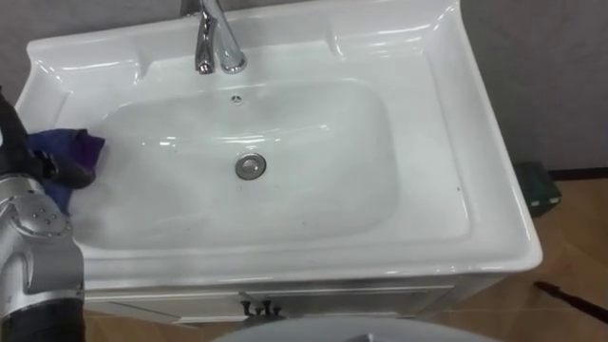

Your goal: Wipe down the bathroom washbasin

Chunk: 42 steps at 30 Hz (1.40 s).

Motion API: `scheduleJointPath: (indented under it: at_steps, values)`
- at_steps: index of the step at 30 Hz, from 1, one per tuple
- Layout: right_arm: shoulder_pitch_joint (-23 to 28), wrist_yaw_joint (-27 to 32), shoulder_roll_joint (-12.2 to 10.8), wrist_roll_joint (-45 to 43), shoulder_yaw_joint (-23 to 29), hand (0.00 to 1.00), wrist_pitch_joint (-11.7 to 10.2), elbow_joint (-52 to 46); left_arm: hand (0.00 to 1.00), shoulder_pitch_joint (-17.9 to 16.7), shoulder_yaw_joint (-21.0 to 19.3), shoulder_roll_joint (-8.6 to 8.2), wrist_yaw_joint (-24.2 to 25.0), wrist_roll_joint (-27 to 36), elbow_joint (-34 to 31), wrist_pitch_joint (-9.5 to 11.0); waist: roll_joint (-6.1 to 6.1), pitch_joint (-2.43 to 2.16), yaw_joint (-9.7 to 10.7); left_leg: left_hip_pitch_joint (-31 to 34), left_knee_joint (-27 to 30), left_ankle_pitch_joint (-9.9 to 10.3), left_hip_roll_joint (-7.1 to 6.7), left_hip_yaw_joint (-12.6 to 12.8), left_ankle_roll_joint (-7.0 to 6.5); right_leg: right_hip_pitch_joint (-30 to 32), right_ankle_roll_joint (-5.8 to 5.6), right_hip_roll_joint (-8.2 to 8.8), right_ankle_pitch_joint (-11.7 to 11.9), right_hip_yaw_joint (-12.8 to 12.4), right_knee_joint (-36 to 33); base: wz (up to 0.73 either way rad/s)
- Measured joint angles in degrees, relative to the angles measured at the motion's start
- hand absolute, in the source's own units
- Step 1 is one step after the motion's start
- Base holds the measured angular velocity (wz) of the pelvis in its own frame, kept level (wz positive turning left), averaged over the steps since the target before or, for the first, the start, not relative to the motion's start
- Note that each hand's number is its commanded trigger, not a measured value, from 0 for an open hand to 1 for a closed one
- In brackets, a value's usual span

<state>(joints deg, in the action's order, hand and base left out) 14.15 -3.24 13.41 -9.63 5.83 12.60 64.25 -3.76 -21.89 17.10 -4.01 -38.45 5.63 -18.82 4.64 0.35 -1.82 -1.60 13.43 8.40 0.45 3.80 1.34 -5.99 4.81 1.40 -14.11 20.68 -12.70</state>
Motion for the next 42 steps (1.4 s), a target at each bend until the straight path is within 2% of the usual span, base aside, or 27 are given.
scheduleJointPath:
  at_steps: [2, 5, 7, 10, 12, 15, 18, 20, 24, 25, 28, 30, 31, 33, 34, 36, 39, 41, 42]
  values:
    - [0.2, 0.0, 0.0, -0.1, 0.0, 0.00, 0.0, 0.0, 0.00, 0.6, -0.7, 1.41, -0.5, -0.1, -0.2, 0.0, 0.09, -0.03, -0.1, 0.0, 0.0, 0.0, -0.01, 0.1, 0.00, -0.1, 0.00, 0.02, 0.0, 0.1, 0.0, 0.00]
    - [-0.2, 0.0, -0.1, -1.5, 0.0, 0.00, 0.0, -0.1, 0.00, 0.5, -2.3, 2.16, -0.8, -1.8, -0.8, 0.0, 0.31, -0.09, -0.4, 0.1, 0.0, 0.0, 0.00, 0.1, 0.00, 0.0, 0.00, 0.03, 0.0, 0.1, 0.0, 0.00]
    - [0.1, -0.3, 0.0, -2.0, 0.0, 0.00, 0.3, 0.0, 0.00, 0.4, -3.2, 2.96, -1.2, -2.8, -2.1, -0.5, 0.47, -0.20, -1.8, 0.3, 0.0, 0.0, -0.06, -0.1, 0.00, 0.0, -0.01, 0.04, 0.0, 0.0, 0.0, 0.00]
    - [0.5, -0.5, 0.0, -1.9, -0.1, 0.00, 1.2, 0.0, 0.00, -0.4, -4.3, 3.12, -2.4, -2.8, -4.1, -1.3, 0.84, -0.39, -3.5, 0.0, 0.0, 0.0, -0.19, -0.8, 0.00, -0.1, -0.05, 0.06, 0.0, 0.2, 0.0, 0.03]
    - [0.4, -0.5, 0.0, -1.9, -0.1, 0.00, 1.2, -0.1, 0.00, -1.4, -5.2, 3.14, -3.2, -2.7, -4.5, -1.7, 1.18, -0.54, -3.8, 0.0, 0.0, 0.0, -0.27, -0.9, 0.00, -0.2, -0.06, 0.19, 0.0, 0.8, 0.0, 0.11]
    - [-0.4, -0.5, 0.0, -1.9, 0.0, 0.00, 1.2, 0.0, 0.00, -3.6, -5.5, 3.13, -4.3, -2.2, -4.5, -1.8, 1.69, -0.76, -4.9, -0.2, 0.0, 0.0, -0.39, -1.4, 0.00, -0.9, -0.12, 0.34, 0.0, 1.5, 0.2, 0.09]
    - [-1.1, -0.6, 0.6, -2.1, 0.1, 0.00, 1.2, -0.1, 0.00, -5.8, -7.6, 3.13, -4.5, -2.1, -4.3, -1.8, 1.60, -0.78, -6.1, -0.1, 0.0, 0.0, -0.49, -2.1, 0.00, -1.0, -0.20, 0.39, -0.3, 1.9, 0.0, 0.09]
    - [-1.5, -0.6, 0.9, -3.0, 0.1, 0.00, 1.3, -0.1, 0.00, -7.5, -10.0, 3.13, -5.8, -2.1, -3.7, -2.0, 1.42, -0.82, -6.4, 0.0, 0.0, 0.0, -0.82, -3.3, 0.00, -1.0, -0.32, 0.56, -0.7, 3.0, -0.1, 0.25]
    - [-1.7, -0.7, 1.7, -2.9, 0.0, 0.00, 2.0, -0.6, 0.00, -11.9, -11.0, 3.03, -8.4, -1.0, -1.5, -2.5, 0.97, -0.86, -8.2, 0.3, 0.0, 0.0, -1.15, -4.2, 0.00, -1.1, -0.51, 0.79, -1.0, 3.6, -0.2, 0.15]
    - [-1.8, -0.7, 2.0, -2.8, 0.0, 0.00, 2.1, -0.7, 0.00, -13.3, -11.1, 2.83, -8.9, -0.3, 0.0, -2.6, 1.04, -0.77, -8.3, 0.6, 0.2, 0.0, -1.26, -4.3, -0.01, -1.4, -0.63, 0.96, -1.1, 4.5, -0.1, 0.27]
    - [-1.9, -0.7, 2.4, -2.0, 0.0, 0.00, 2.4, -0.9, 0.00, -16.0, -11.1, 2.62, -9.2, 2.5, 3.4, -2.9, -0.06, -0.74, -9.0, 1.1, 0.4, 0.0, -1.56, -5.5, -0.01, -1.3, -0.68, 1.02, -1.5, 5.7, -0.2, 0.26]
    - [-1.9, -1.0, 2.8, -2.0, 0.0, 0.00, 2.4, -0.4, 0.00, -17.5, -11.3, 1.86, -9.7, 4.9, 6.8, -2.8, -0.51, -0.93, -9.7, 1.1, 0.3, 0.0, -1.71, -5.9, 0.00, -1.5, -0.70, 1.10, -1.7, 6.3, -0.2, 0.13]
    - [-2.5, -1.3, 3.2, -2.1, 0.0, 0.00, 2.4, -0.5, 0.00, -18.6, -11.3, 0.89, -10.0, 5.9, 9.6, -2.8, -0.52, -0.96, -9.9, 1.0, 0.4, 0.0, -1.72, -5.9, 0.00, -1.6, -0.71, 1.11, -1.7, 6.3, -0.1, 0.06]
    - [-2.6, -1.4, 3.5, -2.1, 0.0, 0.00, 2.2, -0.6, 0.00, -20.1, -11.3, -0.70, -10.1, 7.9, 12.3, -2.8, -0.69, -0.99, -9.8, 1.3, 0.6, 0.0, -1.76, -6.0, 0.01, -1.7, -0.72, 1.13, -1.7, 6.9, 0.1, 0.13]
    - [-2.6, -1.5, 3.5, -2.0, 0.0, 0.00, 1.9, -0.8, 0.00, -20.9, -11.3, -1.27, -10.3, 10.3, 13.5, -2.5, -1.23, -0.88, -9.9, 1.9, 1.2, 0.0, -1.81, -6.1, 0.00, -1.7, -0.70, 1.17, -1.9, 7.4, 0.0, 0.21]
    - [-2.8, -1.7, 3.7, -1.6, -0.1, 0.00, 1.7, -0.9, 0.00, -22.2, -10.7, -2.00, -11.6, 14.4, 16.2, -1.5, -1.46, -0.85, -10.0, 2.1, 1.5, 0.0, -1.96, -6.8, 0.00, -1.6, -0.67, 1.24, -2.0, 7.9, 0.0, 0.17]
    - [-2.8, -1.6, 4.1, 0.4, -0.1, 0.00, 1.7, -1.0, 0.00, -23.3, -7.8, -3.00, -13.1, 19.4, 24.4, 0.5, -1.33, -0.85, -10.4, 1.8, 1.5, 0.0, -2.14, -7.7, 0.00, -2.1, -0.76, 1.39, -2.1, 8.5, -0.2, 0.08]
    - [-2.8, -1.7, 4.1, 0.5, -0.1, 0.00, 0.9, -1.0, 0.00, -23.2, -7.1, -4.85, -13.1, 21.6, 29.8, 1.5, -1.48, -0.83, -10.9, 1.9, 1.5, 0.0, -2.13, -7.7, 0.00, -2.1, -0.72, 1.39, -2.3, 8.5, -0.2, 0.00]
    - [-2.8, -1.7, 4.1, 0.4, -0.1, 0.00, 0.7, -1.0, 0.00, -23.3, -7.0, -5.28, -13.1, 21.8, 31.0, 1.9, -1.57, -0.84, -10.9, 1.9, 1.5, 0.0, -2.14, -7.8, 0.01, -2.0, -0.72, 1.41, -2.3, 8.6, -0.3, 0.07]
